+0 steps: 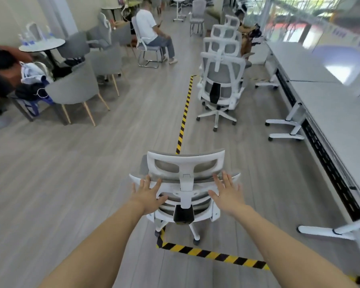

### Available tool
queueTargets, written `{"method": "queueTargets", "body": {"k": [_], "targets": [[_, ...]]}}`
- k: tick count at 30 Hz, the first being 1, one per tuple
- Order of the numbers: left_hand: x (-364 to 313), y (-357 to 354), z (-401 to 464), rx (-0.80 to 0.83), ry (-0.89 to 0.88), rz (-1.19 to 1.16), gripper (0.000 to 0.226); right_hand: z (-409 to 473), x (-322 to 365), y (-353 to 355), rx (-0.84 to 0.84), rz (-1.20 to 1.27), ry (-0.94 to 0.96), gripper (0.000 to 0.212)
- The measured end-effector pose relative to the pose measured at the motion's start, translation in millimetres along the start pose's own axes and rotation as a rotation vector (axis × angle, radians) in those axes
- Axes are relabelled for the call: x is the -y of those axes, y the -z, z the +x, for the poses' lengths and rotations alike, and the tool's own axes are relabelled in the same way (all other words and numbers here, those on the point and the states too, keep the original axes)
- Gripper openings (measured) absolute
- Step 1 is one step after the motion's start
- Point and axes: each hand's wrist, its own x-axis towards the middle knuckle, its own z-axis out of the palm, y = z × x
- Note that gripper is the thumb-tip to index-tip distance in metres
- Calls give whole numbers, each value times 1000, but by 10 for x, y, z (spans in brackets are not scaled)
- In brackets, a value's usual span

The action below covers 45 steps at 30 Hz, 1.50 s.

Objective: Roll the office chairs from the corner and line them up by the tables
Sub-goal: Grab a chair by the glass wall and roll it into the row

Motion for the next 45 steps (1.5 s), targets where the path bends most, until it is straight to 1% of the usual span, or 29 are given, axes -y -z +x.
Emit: {"method": "queueTargets", "body": {"k": [5,11,17,23,29,35,41,45], "targets": [[-43,707,1088,24,-60,72,81,843,-91,339,-37,-1,-56,81],[-157,1443,2437,2,-171,104,82,1938,-222,674,-110,76,-151,81],[-332,2264,3714,39,-301,147,82,2987,-342,1199,-85,122,-293,79],[-544,2937,4799,33,-372,234,83,3872,-473,1584,-83,165,-391,80],[-882,3477,5866,16,-418,242,83,4806,-808,1957,-125,190,-442,75],[-1374,4055,6896,-14,-429,268,83,5850,-1299,2464,-142,195,-449,74],[-1796,4546,7759,-48,-397,303,80,6744,-1744,3059,-64,181,-442,73],[-1934,4742,8052,-25,-400,284,79,7069,-1890,3269,-32,182,-443,81]]}}
